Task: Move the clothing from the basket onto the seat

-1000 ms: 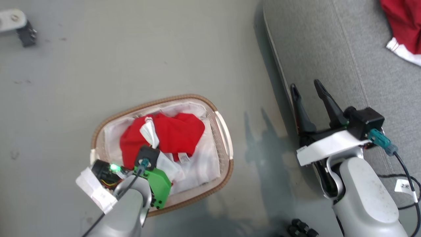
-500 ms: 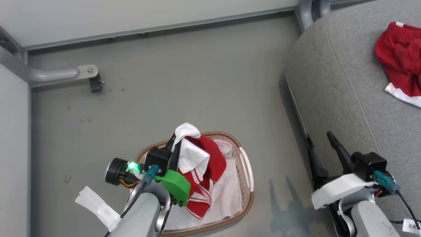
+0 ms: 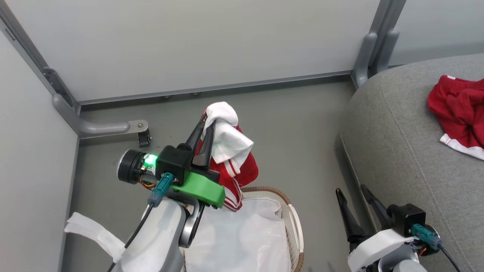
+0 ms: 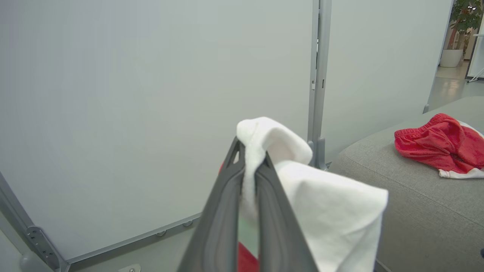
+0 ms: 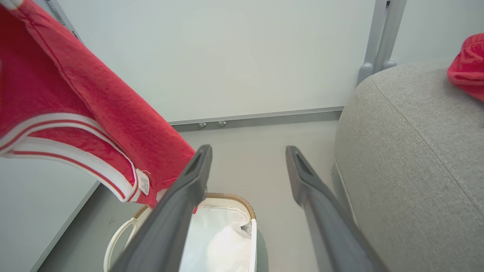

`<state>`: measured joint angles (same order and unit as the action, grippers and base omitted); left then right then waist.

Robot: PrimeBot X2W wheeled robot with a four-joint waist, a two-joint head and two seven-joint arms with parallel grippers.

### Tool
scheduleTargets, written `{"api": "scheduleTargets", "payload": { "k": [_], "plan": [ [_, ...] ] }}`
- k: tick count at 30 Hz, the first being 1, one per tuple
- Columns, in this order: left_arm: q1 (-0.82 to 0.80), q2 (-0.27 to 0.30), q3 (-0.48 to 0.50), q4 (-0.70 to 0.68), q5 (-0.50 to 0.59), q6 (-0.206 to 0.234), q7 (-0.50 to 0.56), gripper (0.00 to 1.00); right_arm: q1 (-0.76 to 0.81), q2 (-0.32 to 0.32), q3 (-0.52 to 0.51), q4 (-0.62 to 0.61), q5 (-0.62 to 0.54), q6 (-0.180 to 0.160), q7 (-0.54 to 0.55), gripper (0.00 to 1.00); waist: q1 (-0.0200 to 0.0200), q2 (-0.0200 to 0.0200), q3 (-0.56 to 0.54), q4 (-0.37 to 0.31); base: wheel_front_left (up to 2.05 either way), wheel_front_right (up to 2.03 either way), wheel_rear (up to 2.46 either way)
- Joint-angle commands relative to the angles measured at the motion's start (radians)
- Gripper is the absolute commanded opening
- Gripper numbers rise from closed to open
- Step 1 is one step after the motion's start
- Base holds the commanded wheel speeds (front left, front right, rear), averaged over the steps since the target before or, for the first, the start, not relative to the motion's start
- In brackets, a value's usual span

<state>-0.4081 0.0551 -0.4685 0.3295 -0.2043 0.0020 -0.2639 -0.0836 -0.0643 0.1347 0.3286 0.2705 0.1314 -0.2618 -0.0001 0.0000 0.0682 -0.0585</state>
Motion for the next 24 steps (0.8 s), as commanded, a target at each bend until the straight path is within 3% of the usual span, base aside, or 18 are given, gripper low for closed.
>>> {"api": "scheduleTargets", "payload": {
  "k": [1, 7, 16, 24],
  "plan": [
    [-0.025, 0.005, 0.006, -0.017, -0.011, 0.007, -0.001, 0.00, 0.023, 0.000, 0.006, 0.004, -0.006, -0.001, -0.004, 1.00, 0.0001, 0.0000, -0.034, 0.013, 0.00, 0.00, 0.00],
    [-0.051, 0.002, -0.007, -0.071, -0.023, 0.008, 0.012, 0.00, 0.003, -0.012, 0.119, -0.012, -0.041, -0.001, -0.004, 1.00, 0.0001, 0.0000, -0.039, 0.023, 0.00, 0.00, 0.00],
    [-0.067, -0.002, -0.053, -0.099, -0.049, 0.021, 0.019, 0.00, -0.185, -0.033, 0.345, -0.033, -0.021, -0.001, -0.004, 1.00, 0.0001, 0.0000, -0.031, 0.043, 0.00, 0.00, 0.00],
    [-0.077, -0.004, -0.130, -0.117, -0.071, 0.010, 0.029, 0.00, -0.341, -0.003, 0.418, 0.052, -0.024, -0.001, -0.004, 1.00, 0.0001, 0.0000, -0.029, 0.077, 0.00, 0.00, 0.00]
  ]
}}
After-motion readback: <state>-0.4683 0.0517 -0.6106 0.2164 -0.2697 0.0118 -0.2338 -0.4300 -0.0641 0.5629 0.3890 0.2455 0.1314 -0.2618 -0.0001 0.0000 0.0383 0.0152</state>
